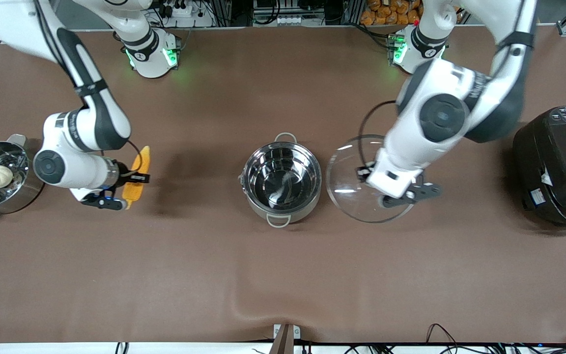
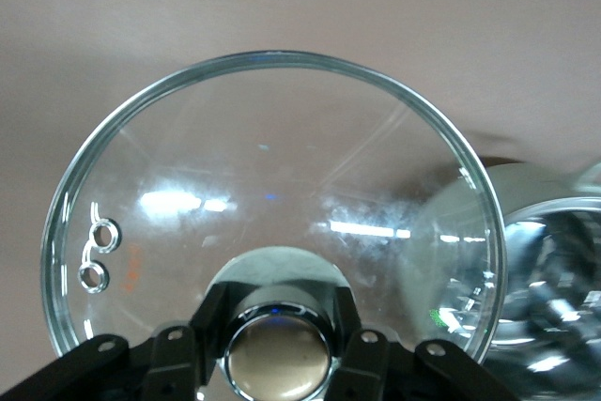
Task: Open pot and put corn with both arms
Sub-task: 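Lift the lid with the left gripper while the right gripper lifts the corn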
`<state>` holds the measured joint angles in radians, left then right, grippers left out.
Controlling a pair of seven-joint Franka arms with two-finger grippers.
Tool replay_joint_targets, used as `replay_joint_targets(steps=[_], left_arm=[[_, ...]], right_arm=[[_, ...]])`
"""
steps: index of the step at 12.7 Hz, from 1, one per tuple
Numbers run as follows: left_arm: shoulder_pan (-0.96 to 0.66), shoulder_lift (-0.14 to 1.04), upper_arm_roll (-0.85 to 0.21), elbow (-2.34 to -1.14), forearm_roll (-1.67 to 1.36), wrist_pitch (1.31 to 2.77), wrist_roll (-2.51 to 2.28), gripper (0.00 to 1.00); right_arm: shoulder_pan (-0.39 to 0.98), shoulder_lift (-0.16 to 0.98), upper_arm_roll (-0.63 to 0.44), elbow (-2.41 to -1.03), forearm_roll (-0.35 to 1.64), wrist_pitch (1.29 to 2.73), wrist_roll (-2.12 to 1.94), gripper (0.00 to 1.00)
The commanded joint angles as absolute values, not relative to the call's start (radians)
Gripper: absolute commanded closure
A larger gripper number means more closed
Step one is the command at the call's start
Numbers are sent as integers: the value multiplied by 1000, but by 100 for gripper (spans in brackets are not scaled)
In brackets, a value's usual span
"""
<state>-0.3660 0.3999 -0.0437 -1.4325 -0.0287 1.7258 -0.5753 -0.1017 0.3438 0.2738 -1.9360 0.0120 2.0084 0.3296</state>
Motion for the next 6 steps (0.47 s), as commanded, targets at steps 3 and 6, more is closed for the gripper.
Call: replay_joint_targets(steps=[3, 6], left_arm=[[-209, 331, -54, -1618, -29, 1770, -376, 100], [-161, 330, -52, -1731, -6, 1880, -359, 100]], right_arm=[[95, 371, 348, -1735, -70, 1924, 416, 100], [219, 460, 347, -1567, -158, 1866, 414, 100]])
